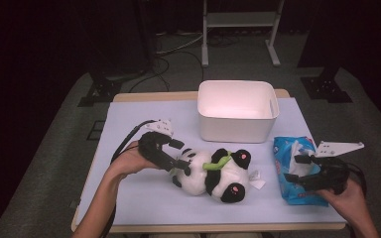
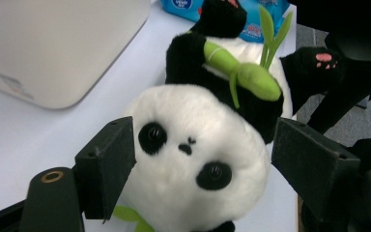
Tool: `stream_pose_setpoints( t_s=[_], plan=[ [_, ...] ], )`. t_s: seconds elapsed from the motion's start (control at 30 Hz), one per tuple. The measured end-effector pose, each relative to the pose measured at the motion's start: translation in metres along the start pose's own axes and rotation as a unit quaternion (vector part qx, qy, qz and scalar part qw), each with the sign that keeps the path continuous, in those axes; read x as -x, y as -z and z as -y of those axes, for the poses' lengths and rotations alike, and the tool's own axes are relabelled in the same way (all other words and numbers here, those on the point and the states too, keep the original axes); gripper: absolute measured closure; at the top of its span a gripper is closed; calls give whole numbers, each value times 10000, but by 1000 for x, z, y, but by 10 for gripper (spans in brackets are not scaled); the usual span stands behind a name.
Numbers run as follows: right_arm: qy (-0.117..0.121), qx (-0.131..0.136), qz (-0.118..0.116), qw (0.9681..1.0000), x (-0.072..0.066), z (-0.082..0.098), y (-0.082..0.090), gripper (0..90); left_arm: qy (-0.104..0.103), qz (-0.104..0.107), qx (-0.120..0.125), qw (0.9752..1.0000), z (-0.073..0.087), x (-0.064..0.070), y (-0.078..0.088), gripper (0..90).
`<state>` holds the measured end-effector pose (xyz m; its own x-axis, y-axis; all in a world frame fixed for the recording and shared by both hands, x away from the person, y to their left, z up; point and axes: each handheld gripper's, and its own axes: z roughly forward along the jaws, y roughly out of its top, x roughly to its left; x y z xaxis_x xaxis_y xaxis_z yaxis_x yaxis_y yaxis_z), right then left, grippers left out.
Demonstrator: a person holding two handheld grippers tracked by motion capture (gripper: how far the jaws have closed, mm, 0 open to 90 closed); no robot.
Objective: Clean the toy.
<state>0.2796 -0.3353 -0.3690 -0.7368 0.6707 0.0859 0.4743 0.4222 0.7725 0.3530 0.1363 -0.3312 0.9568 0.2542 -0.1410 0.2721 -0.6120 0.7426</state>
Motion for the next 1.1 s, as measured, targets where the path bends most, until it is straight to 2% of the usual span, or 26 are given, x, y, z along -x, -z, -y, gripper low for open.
stream_pose_setpoints(
  t_s=[0.23, 0.33, 0.43, 0.6, 0.83, 0.93, 1.1],
  plan=[
    [-28, -234, 124, 9996, 8, 1, 0, 227, 121, -31, 25, 9999, 17, -5, 0, 200],
    [-62, -293, 189, 9994, 11, 2, -2, 266, 208, -50, 33, 9998, 25, -7, -2, 195],
    [-11, -349, 273, 9990, 13, 3, -4, 343, 211, -64, 32, 9998, 32, -9, -4, 191],
    [84, -487, 466, 9977, 16, 5, -6, 531, 267, -65, 21, 9996, 40, -12, -10, 190],
    [-60, -559, 513, 9971, 25, 4, -5, 798, 269, -52, -3, 9996, 47, -14, -20, 190],
    [-114, -480, 489, 9976, 27, 2, -2, 845, 272, 7, 7, 9996, 48, -13, -24, 190],
    [-271, -296, 438, 9982, 30, -5, 8, 859, 274, -3, 46, 9996, 52, -11, -27, 190]
  ],
)
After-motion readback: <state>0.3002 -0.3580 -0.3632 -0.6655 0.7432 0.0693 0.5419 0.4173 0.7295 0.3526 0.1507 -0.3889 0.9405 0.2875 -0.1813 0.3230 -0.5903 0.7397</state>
